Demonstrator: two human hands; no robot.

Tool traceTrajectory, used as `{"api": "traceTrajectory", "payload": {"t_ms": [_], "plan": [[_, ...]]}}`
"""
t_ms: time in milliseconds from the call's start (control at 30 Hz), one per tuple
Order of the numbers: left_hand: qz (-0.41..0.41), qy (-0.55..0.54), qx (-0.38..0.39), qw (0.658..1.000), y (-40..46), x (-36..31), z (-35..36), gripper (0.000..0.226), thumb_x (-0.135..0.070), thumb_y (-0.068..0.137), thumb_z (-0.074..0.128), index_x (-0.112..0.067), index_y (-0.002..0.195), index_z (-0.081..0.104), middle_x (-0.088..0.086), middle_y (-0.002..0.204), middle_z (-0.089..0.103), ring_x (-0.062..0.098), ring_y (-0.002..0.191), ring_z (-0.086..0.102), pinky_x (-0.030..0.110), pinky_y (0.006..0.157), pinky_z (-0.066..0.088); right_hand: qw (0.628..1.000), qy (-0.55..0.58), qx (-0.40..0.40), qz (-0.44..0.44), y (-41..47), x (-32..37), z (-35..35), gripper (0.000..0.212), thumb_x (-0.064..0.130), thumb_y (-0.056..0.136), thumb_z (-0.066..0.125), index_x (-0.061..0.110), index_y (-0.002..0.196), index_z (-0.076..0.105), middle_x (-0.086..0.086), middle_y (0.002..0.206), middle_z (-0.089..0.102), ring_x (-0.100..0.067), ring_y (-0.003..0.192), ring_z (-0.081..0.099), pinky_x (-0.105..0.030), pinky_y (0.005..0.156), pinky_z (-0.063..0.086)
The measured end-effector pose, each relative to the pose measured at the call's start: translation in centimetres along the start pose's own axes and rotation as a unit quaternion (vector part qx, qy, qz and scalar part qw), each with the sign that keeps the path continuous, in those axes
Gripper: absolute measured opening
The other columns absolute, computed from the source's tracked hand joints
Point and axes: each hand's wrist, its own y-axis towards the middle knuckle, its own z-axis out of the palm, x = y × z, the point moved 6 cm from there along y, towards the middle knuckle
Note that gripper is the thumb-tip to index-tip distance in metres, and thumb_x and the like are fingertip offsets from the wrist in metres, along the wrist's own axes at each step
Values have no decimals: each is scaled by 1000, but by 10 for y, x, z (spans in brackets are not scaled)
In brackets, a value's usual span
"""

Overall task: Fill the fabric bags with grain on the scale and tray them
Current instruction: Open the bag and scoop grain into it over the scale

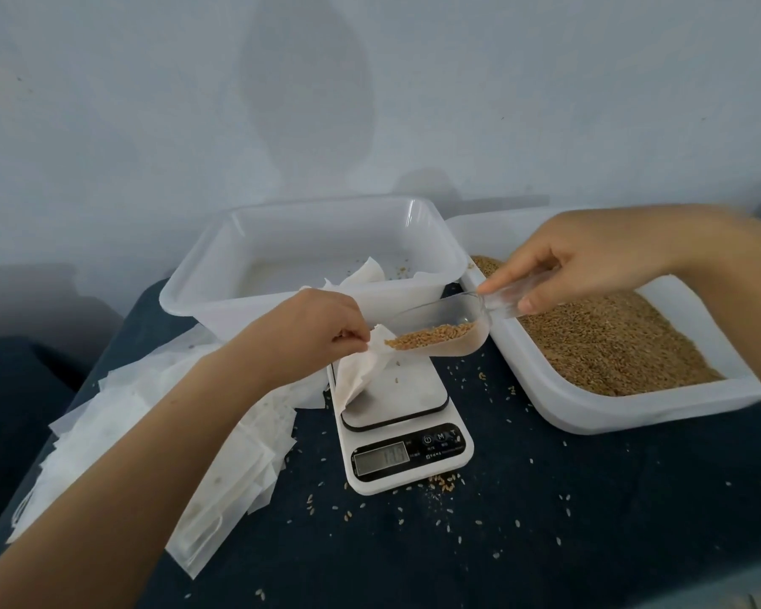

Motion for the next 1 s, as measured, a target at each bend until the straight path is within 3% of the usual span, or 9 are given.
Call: {"api": "traceTrajectory", "payload": {"t_ms": [67,133,200,267,333,433,533,800,1000], "plan": [[-2,5,-1,1000,0,0,0,12,-21,86,64,-16,88,74,-9,91,67,1,76,50,1,72,30,1000,-30,6,-1,3,7,-7,35,29,86,67,58,104,60,23,107,69,-5,104,63,-35,103,45],[-6,11,-3,1000,0,1,0,12,-21,86,63,-16,89,74,-8,93,67,2,78,51,3,71,30,998,-63,9,-3,7,12,-12,35,31,87,66,57,108,60,25,94,69,-2,89,65,-26,91,49],[-7,9,-6,1000,-1,0,-1,13,-20,86,63,-16,90,75,-6,94,68,4,79,52,0,71,30,997,-80,7,-1,11,17,-16,35,30,86,66,55,110,60,27,82,68,0,75,62,-17,77,46],[-7,8,-8,1000,-2,0,-1,13,-20,87,63,-15,91,75,-5,94,68,4,79,52,-2,72,29,997,-82,5,-1,14,20,-19,34,30,86,66,53,110,61,22,84,70,-2,77,63,-16,78,46],[-5,7,-11,1000,-3,0,-1,14,-20,87,63,-15,92,75,-5,95,68,3,78,50,-3,72,29,997,-83,6,-5,16,24,-20,33,29,86,67,52,109,62,27,72,66,5,67,60,-7,67,43],[-5,1,-10,1000,-4,-1,-2,14,-20,87,63,-15,92,75,-5,95,67,2,77,50,-3,72,29,996,-88,1,-8,19,27,-23,32,28,86,69,49,109,65,23,61,63,5,54,53,-6,55,39],[-5,-1,-8,1000,-4,0,-3,14,-21,87,63,-16,93,75,-5,95,67,2,77,50,-2,72,30,995,-96,-1,-2,21,30,-27,31,29,85,70,49,109,65,14,66,66,4,56,53,-12,58,42],[-2,-5,-17,1000,-5,0,-4,13,-20,86,64,-15,91,75,-5,93,68,2,76,51,-2,72,30,994,-109,2,4,20,36,-31,31,25,84,69,49,103,67,18,57,61,3,54,52,-18,62,44],[-1,-9,-20,1000,-6,-1,-4,13,-20,86,64,-14,91,75,-5,92,68,2,75,51,-3,72,29,994,-108,6,9,20,37,-32,31,25,83,70,49,102,69,11,63,64,-3,58,54,-22,64,45]]}}
